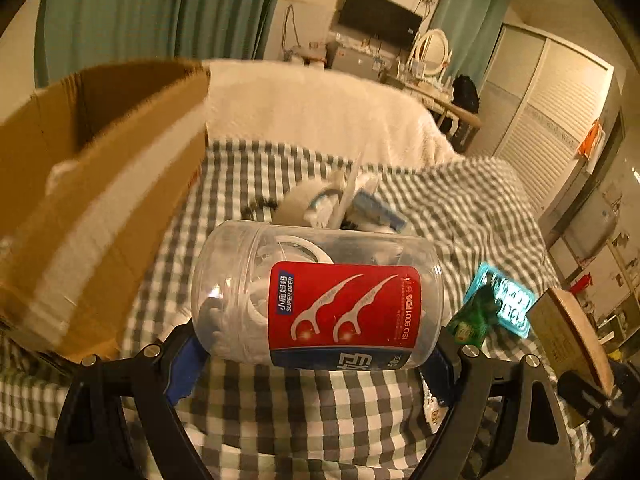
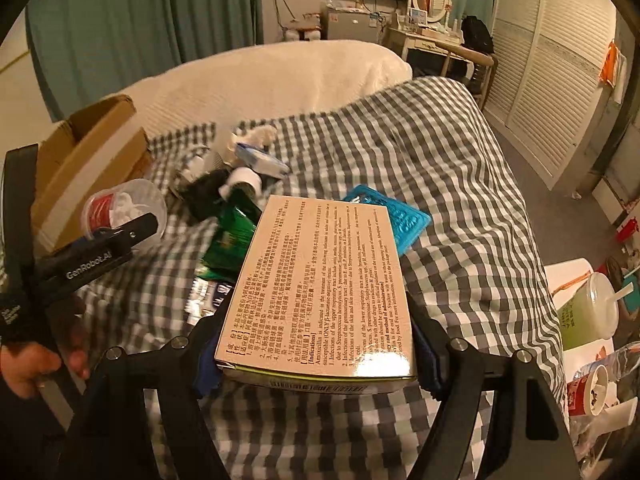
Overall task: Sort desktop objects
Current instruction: 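Carry the jar and beige box into the cardboard box and release both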
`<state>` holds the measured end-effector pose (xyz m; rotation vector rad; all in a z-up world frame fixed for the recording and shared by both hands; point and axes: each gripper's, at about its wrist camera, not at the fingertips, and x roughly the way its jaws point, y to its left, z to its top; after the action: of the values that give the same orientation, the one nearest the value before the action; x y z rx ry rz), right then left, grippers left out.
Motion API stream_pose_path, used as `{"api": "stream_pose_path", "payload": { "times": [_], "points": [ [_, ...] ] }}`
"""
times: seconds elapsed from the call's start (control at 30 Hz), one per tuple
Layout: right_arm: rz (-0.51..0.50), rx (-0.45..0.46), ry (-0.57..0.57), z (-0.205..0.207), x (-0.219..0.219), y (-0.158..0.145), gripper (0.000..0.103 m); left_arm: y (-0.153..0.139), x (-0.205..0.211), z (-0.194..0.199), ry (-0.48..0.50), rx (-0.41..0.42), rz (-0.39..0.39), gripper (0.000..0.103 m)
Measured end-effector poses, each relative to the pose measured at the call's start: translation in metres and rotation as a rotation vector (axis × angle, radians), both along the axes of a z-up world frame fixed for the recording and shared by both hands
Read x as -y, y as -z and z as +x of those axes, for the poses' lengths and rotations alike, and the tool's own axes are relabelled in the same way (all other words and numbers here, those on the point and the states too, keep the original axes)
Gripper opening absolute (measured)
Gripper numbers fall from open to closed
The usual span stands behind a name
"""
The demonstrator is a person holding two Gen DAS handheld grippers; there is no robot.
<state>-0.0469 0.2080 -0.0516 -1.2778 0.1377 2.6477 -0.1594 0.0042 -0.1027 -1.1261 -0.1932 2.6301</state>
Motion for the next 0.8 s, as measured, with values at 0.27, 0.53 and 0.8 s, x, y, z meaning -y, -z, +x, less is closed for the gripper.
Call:
{"api": "stream_pose_path", "payload": {
  "times": [0.27, 0.53, 0.8],
  "points": [
    [-0.052, -0.143, -0.081, -0.008, -0.004, -0.053, 0.074, -0.067, 0.025, 0.012, -0.045, -0.176, -0.022, 0.09],
    [-0.105, -0.274, -0.257, -0.044, 0.029, -0.111, 0.074, -0.155, 0.094, 0.003, -0.186, -0.326, -0.006, 0.09],
    [-0.115, -0.393, -0.462, -0.087, 0.106, -0.153, 0.074, -0.176, 0.171, -0.025, -0.345, -0.325, 0.002, 0.091]
  ]
}}
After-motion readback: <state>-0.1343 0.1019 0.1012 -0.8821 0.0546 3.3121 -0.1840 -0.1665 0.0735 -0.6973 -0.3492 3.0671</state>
